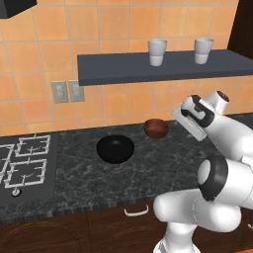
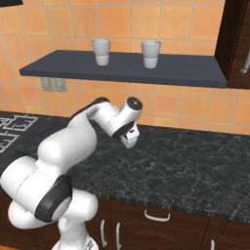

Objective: Pick up the bowls on the counter and stack them on top of one another in the open cabinet. Place the smaller bowl on top of the larger bowl.

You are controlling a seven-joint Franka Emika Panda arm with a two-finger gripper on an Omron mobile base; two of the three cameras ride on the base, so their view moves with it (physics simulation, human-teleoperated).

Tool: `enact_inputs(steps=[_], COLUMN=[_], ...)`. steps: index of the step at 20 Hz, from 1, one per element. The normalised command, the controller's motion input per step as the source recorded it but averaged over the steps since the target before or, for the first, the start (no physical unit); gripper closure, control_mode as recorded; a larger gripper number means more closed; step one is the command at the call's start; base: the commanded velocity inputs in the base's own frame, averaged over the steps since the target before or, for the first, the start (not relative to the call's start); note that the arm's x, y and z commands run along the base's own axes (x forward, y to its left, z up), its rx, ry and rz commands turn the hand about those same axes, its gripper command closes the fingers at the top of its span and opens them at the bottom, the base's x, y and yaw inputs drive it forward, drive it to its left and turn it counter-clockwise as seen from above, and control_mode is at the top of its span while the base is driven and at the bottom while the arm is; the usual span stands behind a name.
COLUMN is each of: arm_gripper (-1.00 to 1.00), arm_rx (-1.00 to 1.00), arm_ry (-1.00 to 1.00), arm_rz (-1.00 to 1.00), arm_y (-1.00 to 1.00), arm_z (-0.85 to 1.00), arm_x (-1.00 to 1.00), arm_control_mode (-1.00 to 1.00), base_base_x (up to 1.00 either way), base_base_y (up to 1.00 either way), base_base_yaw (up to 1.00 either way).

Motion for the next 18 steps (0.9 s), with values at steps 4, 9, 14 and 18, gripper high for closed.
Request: enact_inputs(steps=[4, 9, 14, 18], arm_gripper=[-1.00, -1.00, -1.00, -1.00], arm_rx=[0.25, 0.24, -0.02, -0.03], arm_ry=[0.00, 0.00, 0.00, 0.00], arm_rz=[0.00, 0.00, -0.02, -0.05], arm_y=[0.00, 0.00, 0.00, 0.00], arm_z=[-0.36, -0.18, -0.21, -0.30], arm_x=[0.39, 0.18, 0.40, 0.43], arm_control_mode=[-1.00, -1.00, -1.00, -1.00], base_base_x=[0.00, 0.00, 0.00, 0.00], base_base_y=[0.00, 0.00, 0.00, 0.00], base_base_yaw=[0.00, 0.00, 0.00, 0.00])
